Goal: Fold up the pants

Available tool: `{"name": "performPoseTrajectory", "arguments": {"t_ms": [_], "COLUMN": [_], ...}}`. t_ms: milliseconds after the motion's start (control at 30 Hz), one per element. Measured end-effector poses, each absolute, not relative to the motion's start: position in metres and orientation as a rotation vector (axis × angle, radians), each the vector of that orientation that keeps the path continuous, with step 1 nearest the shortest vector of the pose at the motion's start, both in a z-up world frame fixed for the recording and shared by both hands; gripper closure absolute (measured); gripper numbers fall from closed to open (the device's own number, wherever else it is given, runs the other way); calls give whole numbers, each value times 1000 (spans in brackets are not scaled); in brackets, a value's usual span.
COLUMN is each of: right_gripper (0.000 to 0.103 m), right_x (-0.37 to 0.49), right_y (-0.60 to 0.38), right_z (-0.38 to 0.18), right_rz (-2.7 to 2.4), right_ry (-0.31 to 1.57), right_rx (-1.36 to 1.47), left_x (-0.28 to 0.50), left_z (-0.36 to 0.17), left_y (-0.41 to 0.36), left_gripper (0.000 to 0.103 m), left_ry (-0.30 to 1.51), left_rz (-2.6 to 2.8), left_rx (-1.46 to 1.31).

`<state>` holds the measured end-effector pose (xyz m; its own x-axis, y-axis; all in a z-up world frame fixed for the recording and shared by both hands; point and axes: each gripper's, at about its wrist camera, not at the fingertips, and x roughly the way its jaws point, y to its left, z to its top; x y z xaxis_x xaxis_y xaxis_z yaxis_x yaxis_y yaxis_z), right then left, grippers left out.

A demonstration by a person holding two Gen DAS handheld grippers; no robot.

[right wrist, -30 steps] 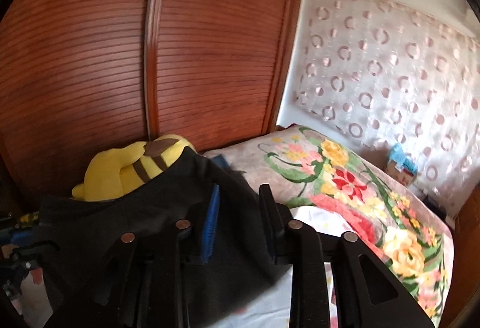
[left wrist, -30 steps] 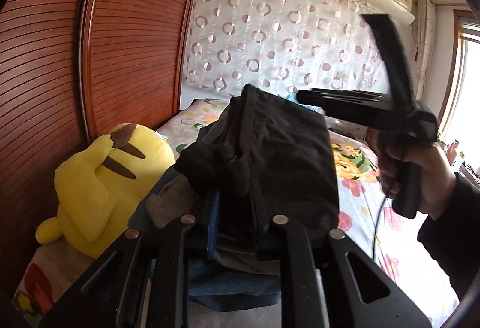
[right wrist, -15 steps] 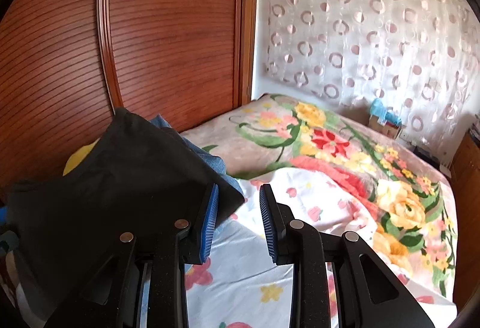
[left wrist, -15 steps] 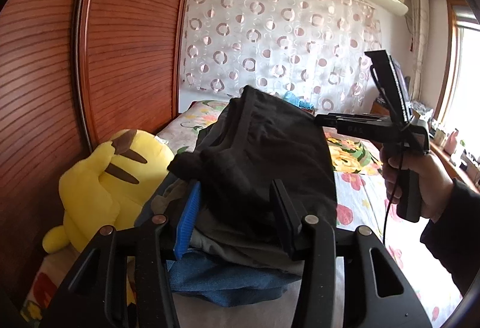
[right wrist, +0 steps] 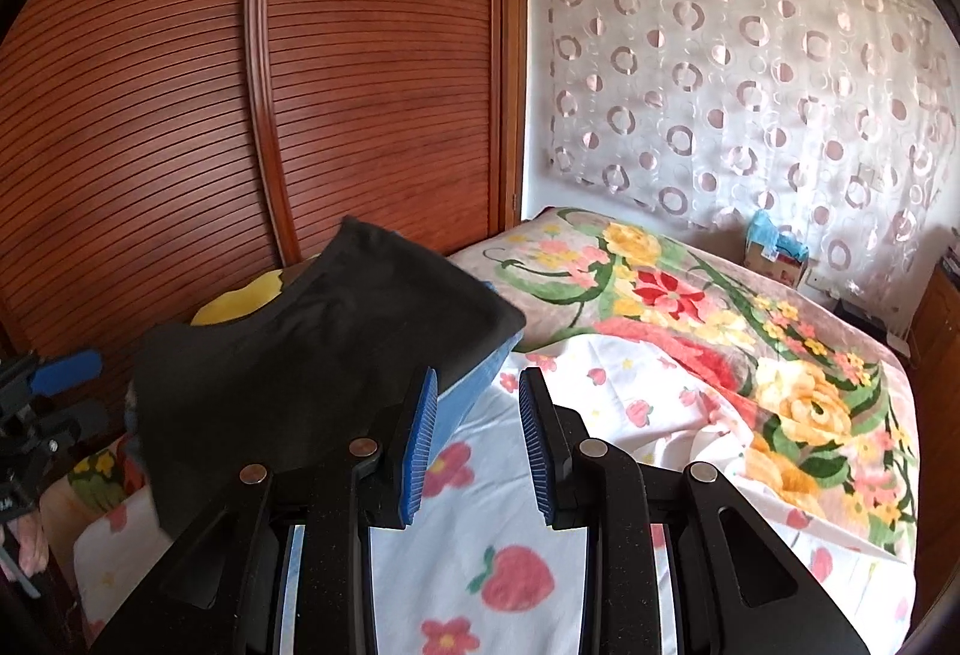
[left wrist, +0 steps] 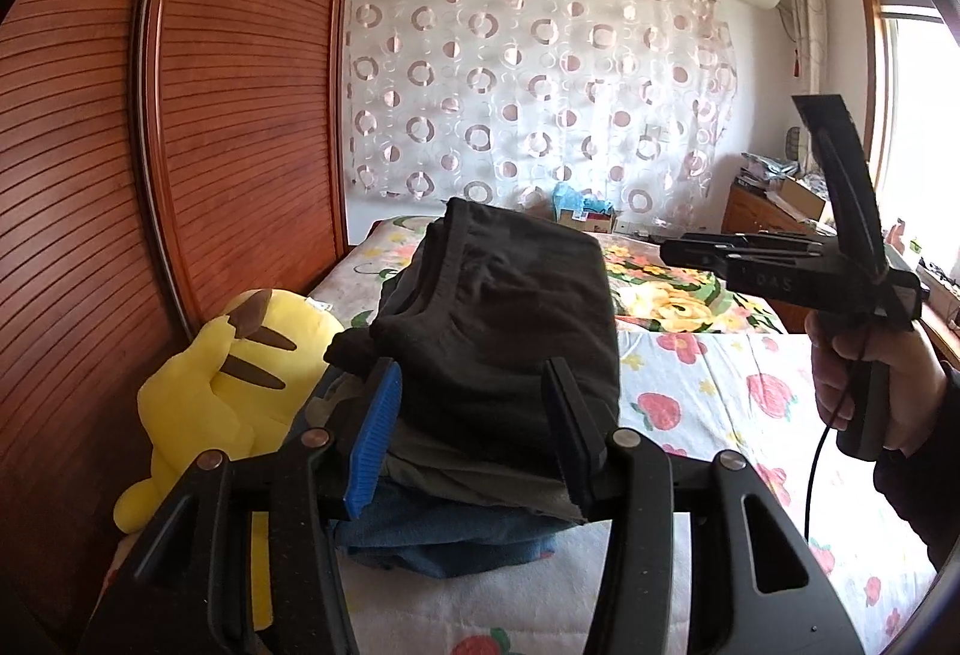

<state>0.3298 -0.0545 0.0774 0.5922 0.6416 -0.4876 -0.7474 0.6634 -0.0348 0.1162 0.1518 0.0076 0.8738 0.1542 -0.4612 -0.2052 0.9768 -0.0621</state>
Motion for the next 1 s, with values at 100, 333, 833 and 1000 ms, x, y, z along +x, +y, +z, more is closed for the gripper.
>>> {"name": "performPoseTrajectory", "arguments": {"t_ms": [100,333,833,1000], "right_gripper": [74,74,74,64], "right_x": [320,302,292,282], "right_y": [-62,-72,-83,-96], "right_z": [79,82,83,83], "right_rz": [822,835,838,811], "right_ry": [457,436,432,436], "right_rx": [-244,-246,-229,-198], "left_x": [112,104,97,98], "left_z": [11,14,27,28], "left_y": [151,151,131,120], "left_gripper": [53,20,0,0], "left_ry": [473,460,430,452], "left_rz": [186,175,159,137], "left_rx": [-107,-108,-45,-35]}}
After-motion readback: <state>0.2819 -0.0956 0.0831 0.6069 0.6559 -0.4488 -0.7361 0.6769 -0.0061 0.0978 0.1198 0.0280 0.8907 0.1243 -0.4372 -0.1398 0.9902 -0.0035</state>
